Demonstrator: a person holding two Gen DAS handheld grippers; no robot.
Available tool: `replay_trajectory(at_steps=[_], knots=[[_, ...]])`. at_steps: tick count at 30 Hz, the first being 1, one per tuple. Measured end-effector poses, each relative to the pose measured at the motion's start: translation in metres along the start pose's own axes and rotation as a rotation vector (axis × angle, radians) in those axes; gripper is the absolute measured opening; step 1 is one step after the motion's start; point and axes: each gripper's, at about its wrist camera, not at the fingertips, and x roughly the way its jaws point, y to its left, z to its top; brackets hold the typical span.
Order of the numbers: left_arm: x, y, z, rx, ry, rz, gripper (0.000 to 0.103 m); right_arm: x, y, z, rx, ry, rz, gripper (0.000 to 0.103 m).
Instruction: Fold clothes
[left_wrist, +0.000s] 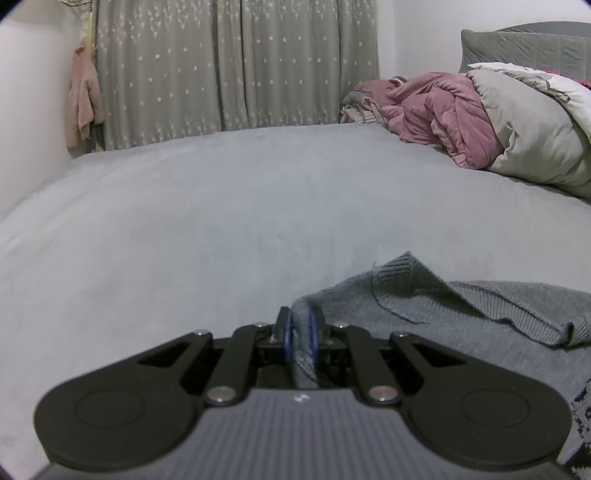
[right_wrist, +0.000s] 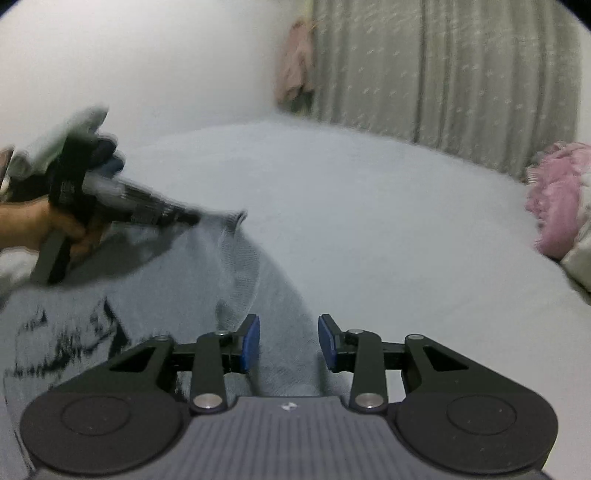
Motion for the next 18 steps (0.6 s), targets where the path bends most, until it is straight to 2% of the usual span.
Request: replay_trajectory(at_steps=[2,5,11,18], knots=[[0.0,0.0,0.0,0.0,0.0,0.001,0.011,0.002,0.009,-0.005,-0.042,0.025,0.016,0.024],[0.001,-0.001,0.001,-0.001,0.003,-0.001,0.011,-0.005,0.026,-0.015,-0.112,0.04,0.047,0.024],[0.002,0.001,0.001,-0.007,0.007,-0.006,0.011,-0.022,0.04,-0.016,-0.147,0.059,0.143,0.023],[0.001,0.0,-0.002,0.001,0.01,-0.002,0.011,-0.016,0.024,0.001,-0.075,-0.013,0.087,0.029]])
